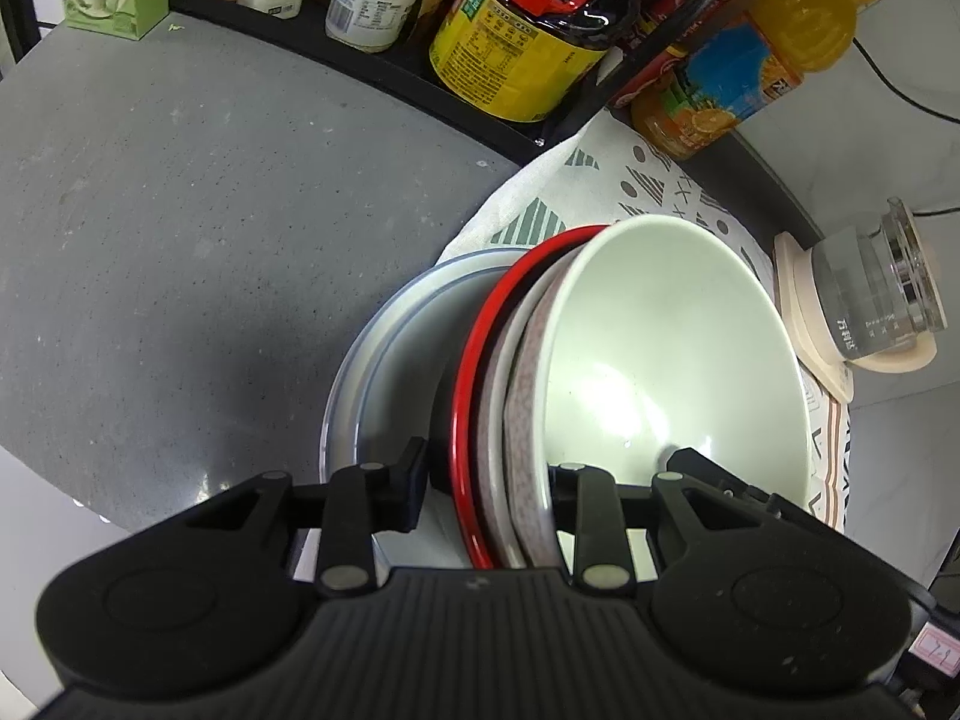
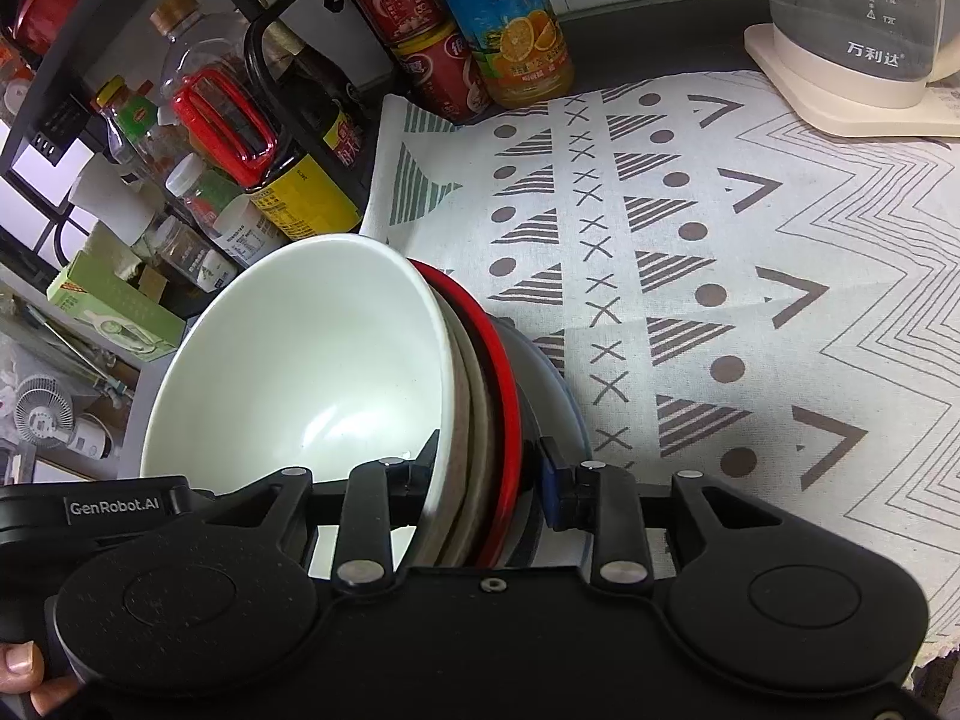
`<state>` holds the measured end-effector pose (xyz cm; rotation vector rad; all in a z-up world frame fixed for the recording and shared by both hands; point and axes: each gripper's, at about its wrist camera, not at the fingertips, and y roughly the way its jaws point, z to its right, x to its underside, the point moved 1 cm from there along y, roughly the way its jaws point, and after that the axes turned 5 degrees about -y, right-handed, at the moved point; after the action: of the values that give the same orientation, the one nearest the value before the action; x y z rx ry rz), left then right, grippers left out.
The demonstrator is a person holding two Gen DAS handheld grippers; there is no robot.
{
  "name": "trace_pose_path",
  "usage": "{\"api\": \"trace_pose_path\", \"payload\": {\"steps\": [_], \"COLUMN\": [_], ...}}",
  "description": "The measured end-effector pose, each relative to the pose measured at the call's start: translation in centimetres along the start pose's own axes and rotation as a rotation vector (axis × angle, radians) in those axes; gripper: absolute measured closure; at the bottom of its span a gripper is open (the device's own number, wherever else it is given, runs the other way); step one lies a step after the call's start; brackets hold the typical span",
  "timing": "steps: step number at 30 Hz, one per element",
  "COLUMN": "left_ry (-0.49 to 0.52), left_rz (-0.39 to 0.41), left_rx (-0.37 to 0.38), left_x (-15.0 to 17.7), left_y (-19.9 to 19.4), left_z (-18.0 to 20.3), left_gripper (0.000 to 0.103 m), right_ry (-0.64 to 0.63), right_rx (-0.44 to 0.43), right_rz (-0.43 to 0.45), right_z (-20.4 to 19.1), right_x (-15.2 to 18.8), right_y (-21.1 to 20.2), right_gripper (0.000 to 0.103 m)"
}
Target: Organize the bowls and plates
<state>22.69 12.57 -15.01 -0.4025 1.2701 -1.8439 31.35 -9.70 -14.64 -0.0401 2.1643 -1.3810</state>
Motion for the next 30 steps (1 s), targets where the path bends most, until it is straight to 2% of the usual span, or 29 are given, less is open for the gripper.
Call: {"api": "trace_pose_path", "payload": {"steps": [4, 10, 13, 18, 21, 23, 24, 26, 30], "left_ry": [-0.005, 0.04, 0.051, 0.107, 0.133, 0.144, 0.152, 0.172, 0.2], "left_rz": [0.003, 0.007, 0.024, 0.055, 0.065, 0.07, 0.078, 0.104, 0.144], "left_rx": [0.005, 0.002, 0.022, 0.038, 0.021, 0.02, 0.026, 0.031, 0.034], "left_x": [-0.1, -0.4, -0.4, -0.3, -0.4, -0.4, -0.4, -0.3, 0.1], "left_y": [-0.1, -0.8, -1.5, -2.7, -3.1, -3.5, -3.7, -4.2, -5.0], "left_z": [-0.1, 0.4, 0.3, 0.8, 1.2, 1.6, 1.7, 2.1, 2.4], "left_gripper": [0.074, 0.07, 0.06, 0.037, 0.036, 0.035, 0.032, 0.025, 0.023], "right_ry": [0.012, 0.019, 0.037, 0.059, 0.058, 0.057, 0.059, 0.064, 0.084], "right_rx": [0.001, 0.031, 0.047, 0.084, 0.108, 0.13, 0.139, 0.158, 0.193], "right_rz": [0.02, 0.066, 0.087, 0.14, 0.184, 0.208, 0.219, 0.245, 0.285], "right_z": [0.0, -0.1, -0.1, -0.4, -0.6, -0.6, -0.5, -0.4, -0.1], "right_x": [0.0, -0.2, 0.0, 0.7, 1.2, 1.5, 1.7, 1.9, 2.2], "right_y": [-0.4, -1.7, -2.3, -3.8, -5.2, -6.2, -6.7, -7.5, -8.6], "right_gripper": [0.07, 0.056, 0.05, 0.035, 0.022, 0.017, 0.013, 0.009, 0.004]}}
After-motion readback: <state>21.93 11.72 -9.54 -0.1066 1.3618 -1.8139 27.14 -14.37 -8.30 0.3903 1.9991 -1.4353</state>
